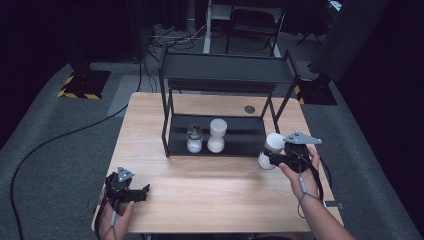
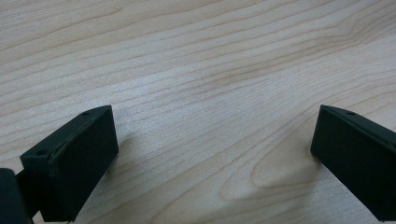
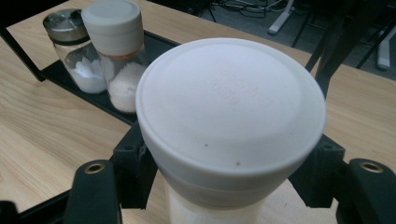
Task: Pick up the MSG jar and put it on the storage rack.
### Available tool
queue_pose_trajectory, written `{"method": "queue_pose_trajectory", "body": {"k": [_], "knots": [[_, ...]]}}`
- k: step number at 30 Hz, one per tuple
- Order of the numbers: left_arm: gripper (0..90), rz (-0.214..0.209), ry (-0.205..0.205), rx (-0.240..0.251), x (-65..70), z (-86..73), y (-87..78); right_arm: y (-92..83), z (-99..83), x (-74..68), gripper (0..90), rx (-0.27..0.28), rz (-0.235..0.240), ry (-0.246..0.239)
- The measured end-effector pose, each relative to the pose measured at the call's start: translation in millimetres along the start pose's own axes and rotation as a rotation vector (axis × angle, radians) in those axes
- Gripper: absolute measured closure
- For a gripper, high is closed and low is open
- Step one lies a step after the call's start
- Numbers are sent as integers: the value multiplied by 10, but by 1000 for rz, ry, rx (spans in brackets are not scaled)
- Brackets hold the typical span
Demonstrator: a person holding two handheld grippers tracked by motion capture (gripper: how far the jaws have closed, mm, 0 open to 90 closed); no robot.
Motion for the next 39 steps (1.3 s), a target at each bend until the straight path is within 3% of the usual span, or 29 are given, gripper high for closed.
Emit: {"method": "queue_pose_trajectory", "body": {"k": [20,39], "knots": [[2,-2,1,-2,-2,13,8,102,360,-110,343,10,28,-6],[2,-4,5,-1,-2,15,11,543,479,-212,341,-3,43,-18]]}}
Point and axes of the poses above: each handheld gripper's, and its own axes: y roughly forward along the jaws, z roughly out of its top, x roughly to its right, the point moved 4 cm from there along y, roughly forward along the jaws, and after that the axes turned 15 degrees about y, right-handed, at the moved point
